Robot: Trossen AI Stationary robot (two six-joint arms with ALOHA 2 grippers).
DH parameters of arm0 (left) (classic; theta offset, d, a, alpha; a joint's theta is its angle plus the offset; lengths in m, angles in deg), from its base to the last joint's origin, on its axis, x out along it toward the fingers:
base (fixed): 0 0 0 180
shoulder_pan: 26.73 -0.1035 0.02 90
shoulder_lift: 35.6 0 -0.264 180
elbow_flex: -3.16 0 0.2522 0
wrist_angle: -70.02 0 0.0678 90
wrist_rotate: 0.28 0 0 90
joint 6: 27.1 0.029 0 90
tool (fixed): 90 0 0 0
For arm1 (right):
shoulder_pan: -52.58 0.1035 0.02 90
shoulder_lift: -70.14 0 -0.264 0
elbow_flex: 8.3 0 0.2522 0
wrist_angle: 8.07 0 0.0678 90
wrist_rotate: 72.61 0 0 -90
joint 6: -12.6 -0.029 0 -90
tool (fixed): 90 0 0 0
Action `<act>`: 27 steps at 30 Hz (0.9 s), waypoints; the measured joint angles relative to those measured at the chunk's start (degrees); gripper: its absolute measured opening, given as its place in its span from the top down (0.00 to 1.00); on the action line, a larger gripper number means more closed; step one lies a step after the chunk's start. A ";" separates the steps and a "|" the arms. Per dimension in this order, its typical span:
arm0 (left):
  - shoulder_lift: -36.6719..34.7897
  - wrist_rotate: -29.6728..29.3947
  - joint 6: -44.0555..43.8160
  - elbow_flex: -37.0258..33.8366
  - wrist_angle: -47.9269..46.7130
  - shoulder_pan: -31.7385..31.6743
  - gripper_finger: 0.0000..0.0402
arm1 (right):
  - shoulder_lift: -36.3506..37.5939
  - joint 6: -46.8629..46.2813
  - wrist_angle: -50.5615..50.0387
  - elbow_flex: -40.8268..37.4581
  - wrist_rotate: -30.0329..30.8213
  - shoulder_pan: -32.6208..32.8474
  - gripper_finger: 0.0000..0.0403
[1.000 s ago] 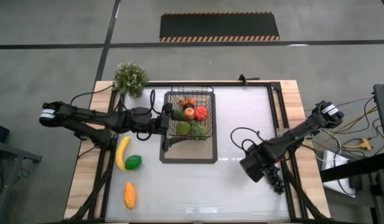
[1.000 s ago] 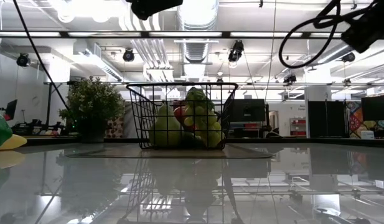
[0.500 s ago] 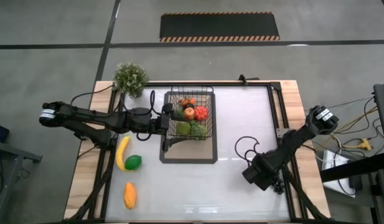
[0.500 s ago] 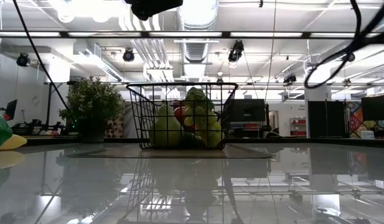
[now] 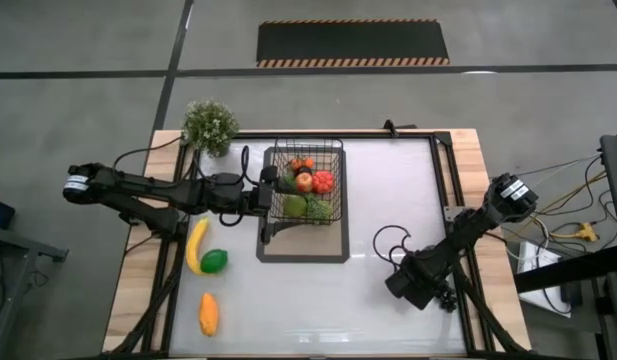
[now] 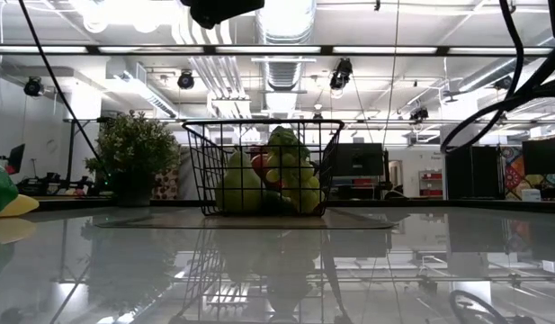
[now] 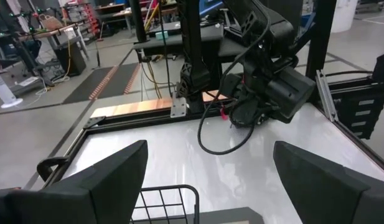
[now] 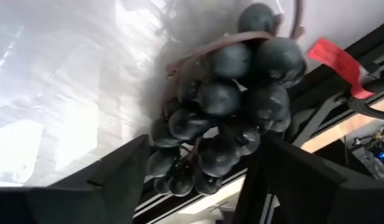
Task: Build produce basket
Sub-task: Put the black grapes into the black wire basket
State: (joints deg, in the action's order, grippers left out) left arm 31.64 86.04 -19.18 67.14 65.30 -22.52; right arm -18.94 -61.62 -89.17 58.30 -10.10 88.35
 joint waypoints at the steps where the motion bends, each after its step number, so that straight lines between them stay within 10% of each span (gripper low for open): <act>1: 0.00 0.00 0.00 0.00 -0.02 0.00 0.18 | -0.05 0.02 0.43 0.00 -0.07 0.00 0.31; 15: 0.00 0.00 0.00 0.00 -0.02 0.00 0.18 | -0.31 -0.77 0.67 0.00 0.51 -0.02 0.87; 27: 0.00 -0.01 0.00 0.01 0.02 0.00 0.18 | -0.22 1.03 0.53 2.17 0.51 -0.02 0.94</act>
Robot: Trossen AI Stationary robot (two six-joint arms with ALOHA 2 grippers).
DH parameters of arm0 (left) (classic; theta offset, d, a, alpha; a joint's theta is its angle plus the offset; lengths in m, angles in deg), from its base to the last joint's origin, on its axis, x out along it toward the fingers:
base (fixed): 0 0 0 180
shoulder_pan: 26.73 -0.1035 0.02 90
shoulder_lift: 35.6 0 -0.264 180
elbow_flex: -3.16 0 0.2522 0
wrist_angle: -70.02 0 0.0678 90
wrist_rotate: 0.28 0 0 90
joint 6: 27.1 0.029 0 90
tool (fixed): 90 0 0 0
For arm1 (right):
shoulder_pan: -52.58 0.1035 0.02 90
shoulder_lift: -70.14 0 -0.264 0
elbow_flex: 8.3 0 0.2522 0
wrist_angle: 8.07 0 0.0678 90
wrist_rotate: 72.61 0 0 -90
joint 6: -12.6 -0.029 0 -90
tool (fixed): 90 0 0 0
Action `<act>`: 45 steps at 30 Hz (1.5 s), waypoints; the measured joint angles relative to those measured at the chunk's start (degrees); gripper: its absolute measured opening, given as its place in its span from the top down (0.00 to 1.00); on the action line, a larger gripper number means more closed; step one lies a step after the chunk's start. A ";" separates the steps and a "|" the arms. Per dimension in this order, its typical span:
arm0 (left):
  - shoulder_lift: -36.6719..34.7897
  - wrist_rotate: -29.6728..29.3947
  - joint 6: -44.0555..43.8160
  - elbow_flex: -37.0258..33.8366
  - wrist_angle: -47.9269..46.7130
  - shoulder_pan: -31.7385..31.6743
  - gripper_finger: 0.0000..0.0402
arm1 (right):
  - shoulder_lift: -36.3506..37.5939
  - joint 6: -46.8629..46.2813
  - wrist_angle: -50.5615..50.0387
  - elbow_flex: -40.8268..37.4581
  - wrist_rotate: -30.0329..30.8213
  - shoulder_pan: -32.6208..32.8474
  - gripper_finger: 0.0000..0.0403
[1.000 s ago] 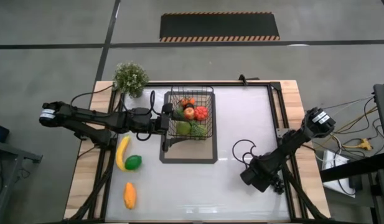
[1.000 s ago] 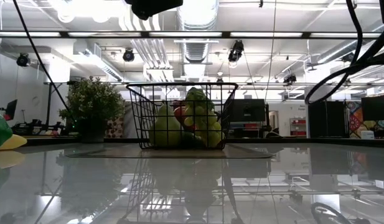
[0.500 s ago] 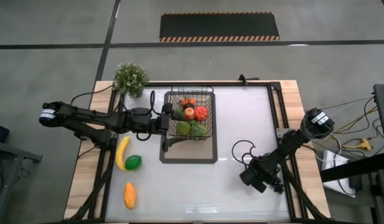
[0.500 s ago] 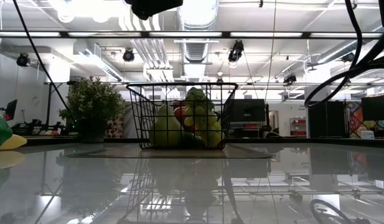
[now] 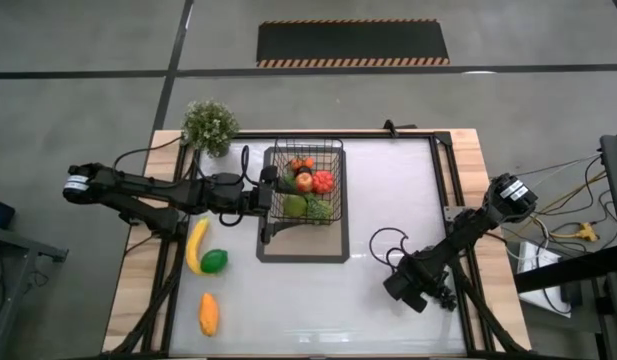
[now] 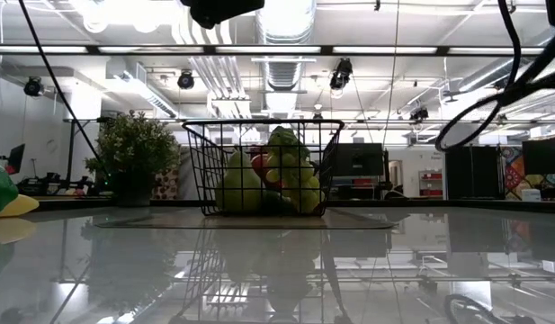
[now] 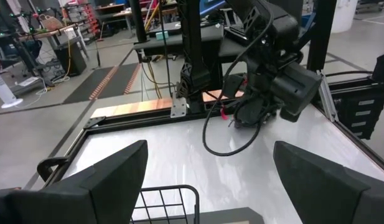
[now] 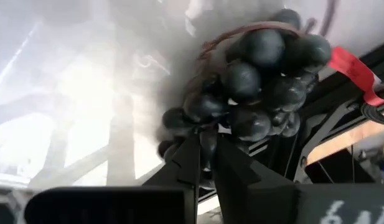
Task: Build produce basket
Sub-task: Put the black grapes into the black wire basket
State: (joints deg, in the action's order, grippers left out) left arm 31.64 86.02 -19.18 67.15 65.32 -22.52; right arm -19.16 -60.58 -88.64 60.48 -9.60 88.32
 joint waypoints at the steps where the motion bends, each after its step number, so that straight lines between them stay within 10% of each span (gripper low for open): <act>1: 0.00 0.00 0.00 0.01 0.01 0.00 0.18 | 0.00 0.76 -0.07 0.72 0.03 0.00 0.94; 19: -2.62 -0.01 0.00 0.01 7.17 0.00 0.18 | 7.38 11.67 0.32 12.35 36.18 0.00 0.94; 30: -6.98 -0.01 0.00 0.01 7.08 0.00 0.18 | 22.04 35.51 18.38 9.46 59.61 -1.91 0.94; 45: -9.84 -0.01 0.00 -0.02 7.99 0.00 0.18 | 25.39 67.03 49.19 6.57 61.22 -19.75 0.94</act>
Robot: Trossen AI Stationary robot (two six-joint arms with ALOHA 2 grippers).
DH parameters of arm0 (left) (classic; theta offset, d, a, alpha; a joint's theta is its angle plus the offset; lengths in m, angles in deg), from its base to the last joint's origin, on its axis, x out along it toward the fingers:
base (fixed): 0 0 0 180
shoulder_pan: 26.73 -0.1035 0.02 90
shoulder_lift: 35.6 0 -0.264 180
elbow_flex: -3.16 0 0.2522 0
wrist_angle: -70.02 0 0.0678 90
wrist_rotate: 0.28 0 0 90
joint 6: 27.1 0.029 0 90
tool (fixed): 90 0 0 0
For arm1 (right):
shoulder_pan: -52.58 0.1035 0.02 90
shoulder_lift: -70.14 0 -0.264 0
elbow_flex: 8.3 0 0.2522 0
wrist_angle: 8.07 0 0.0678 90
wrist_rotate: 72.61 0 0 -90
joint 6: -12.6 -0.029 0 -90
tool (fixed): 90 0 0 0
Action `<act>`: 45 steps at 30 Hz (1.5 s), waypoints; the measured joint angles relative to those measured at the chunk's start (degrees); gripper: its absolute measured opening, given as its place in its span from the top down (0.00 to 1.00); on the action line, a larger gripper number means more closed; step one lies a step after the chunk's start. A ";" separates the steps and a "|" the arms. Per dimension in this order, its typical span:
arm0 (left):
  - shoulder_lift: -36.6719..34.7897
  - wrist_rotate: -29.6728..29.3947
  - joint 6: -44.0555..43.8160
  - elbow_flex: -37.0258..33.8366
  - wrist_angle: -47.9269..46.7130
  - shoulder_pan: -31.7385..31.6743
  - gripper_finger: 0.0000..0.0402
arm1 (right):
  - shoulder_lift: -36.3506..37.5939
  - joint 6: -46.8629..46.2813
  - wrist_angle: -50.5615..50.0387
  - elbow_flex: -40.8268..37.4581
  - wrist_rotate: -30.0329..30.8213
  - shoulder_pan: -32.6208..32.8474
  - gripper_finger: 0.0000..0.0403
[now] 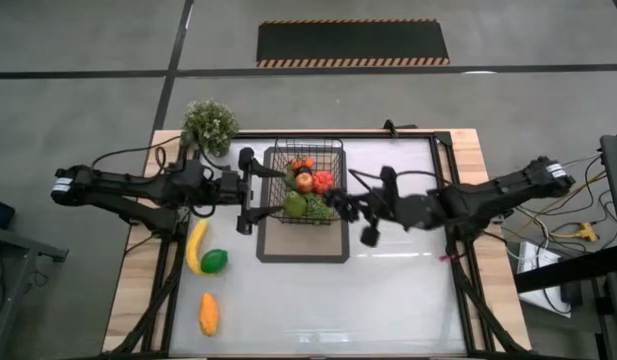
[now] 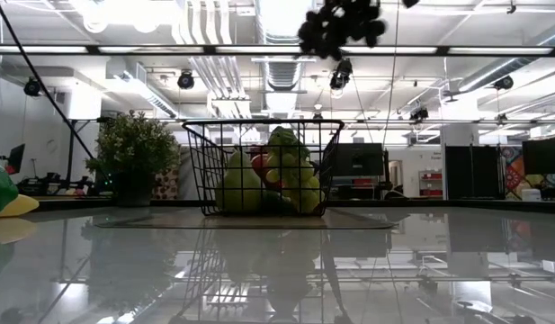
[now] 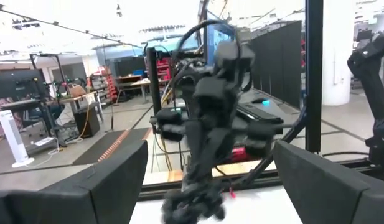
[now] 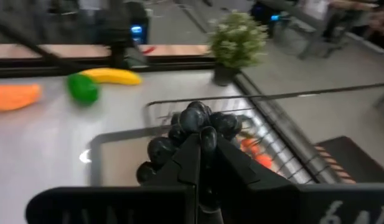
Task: Build produce basket
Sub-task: Put the black grapes into the black wire basket
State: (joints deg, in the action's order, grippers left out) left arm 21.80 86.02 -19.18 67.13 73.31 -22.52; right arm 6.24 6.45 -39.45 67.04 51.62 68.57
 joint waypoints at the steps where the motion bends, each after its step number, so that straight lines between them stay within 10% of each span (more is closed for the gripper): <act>1: -0.24 0.00 0.00 -0.01 0.11 0.00 0.18 | -0.65 0.50 1.12 0.00 -0.04 -1.42 0.94; 24: -2.49 0.00 -0.02 -0.03 0.44 0.00 0.18 | -20.59 4.21 15.85 1.04 -15.14 -31.16 0.94; 45: -2.42 0.00 -0.02 -0.03 -0.03 0.00 0.18 | -26.09 4.17 14.49 2.95 -14.70 -35.17 0.83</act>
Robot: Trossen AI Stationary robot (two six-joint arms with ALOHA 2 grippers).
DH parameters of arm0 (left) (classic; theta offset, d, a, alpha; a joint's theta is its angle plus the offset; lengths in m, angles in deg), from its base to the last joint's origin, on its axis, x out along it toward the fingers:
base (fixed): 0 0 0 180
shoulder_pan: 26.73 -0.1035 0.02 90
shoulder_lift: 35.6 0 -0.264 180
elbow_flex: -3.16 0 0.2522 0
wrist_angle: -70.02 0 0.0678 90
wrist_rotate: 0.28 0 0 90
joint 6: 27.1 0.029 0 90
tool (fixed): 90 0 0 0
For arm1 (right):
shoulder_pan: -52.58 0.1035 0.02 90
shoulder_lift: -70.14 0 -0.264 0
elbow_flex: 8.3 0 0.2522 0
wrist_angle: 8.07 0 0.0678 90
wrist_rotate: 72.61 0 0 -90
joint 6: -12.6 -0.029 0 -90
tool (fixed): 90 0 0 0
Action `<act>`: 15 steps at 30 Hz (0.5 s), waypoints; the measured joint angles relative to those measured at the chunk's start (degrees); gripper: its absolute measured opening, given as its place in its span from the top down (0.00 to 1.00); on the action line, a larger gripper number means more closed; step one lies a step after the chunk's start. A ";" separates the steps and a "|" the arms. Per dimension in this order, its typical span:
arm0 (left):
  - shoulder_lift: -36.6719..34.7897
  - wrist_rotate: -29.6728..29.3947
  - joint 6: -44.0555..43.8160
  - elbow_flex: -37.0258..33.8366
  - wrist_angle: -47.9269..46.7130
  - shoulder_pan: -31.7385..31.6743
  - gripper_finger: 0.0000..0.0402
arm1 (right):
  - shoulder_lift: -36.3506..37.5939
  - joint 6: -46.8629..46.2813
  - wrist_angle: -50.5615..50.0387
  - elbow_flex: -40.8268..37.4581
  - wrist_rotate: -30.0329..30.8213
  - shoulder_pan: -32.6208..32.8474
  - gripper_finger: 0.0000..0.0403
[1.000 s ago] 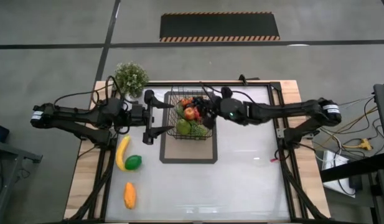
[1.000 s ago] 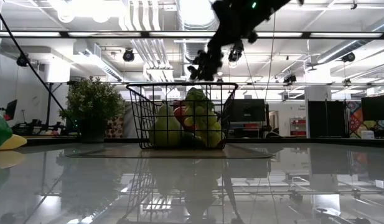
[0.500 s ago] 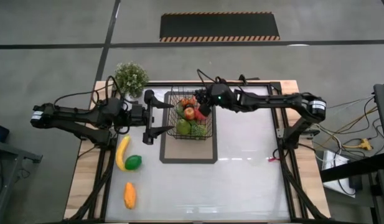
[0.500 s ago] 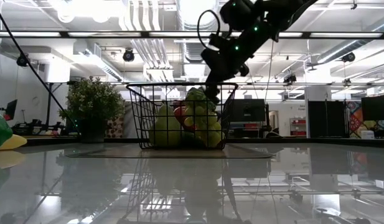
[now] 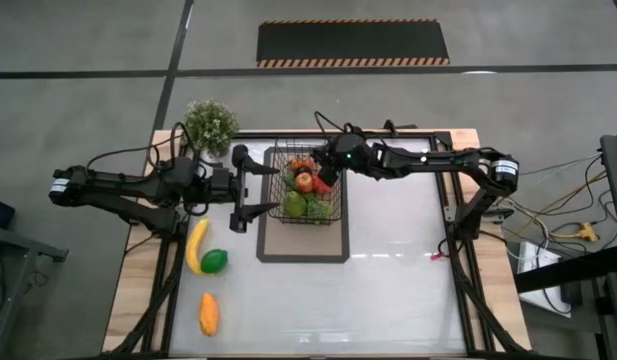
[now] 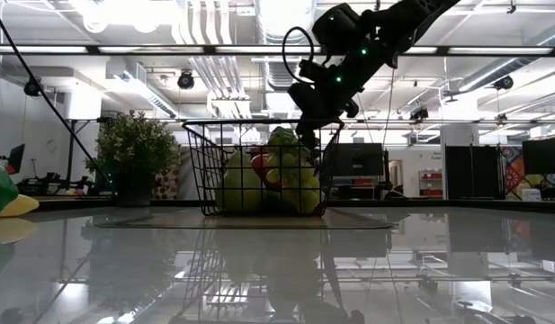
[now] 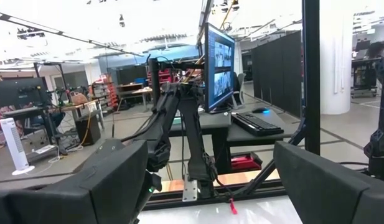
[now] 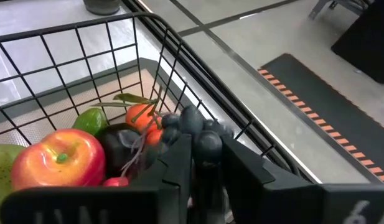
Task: Build produce basket
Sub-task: Put the black grapes into the black wire basket, then put the lime into the black wire basket
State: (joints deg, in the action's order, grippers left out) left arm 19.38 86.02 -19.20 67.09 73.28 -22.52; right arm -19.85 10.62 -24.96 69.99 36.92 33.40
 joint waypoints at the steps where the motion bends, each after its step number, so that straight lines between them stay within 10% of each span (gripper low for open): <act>1: 0.00 0.00 -0.02 0.00 -0.10 0.00 0.18 | 0.05 -0.04 0.00 0.00 0.02 0.00 0.81; 15: 0.17 0.00 -11.48 -1.09 -5.75 0.19 0.18 | 4.41 -1.11 -5.75 -0.02 -0.17 1.38 0.63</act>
State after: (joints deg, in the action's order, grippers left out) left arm 19.55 86.02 -30.68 66.00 67.53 -22.33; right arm -15.44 9.51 -30.71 69.97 36.75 34.78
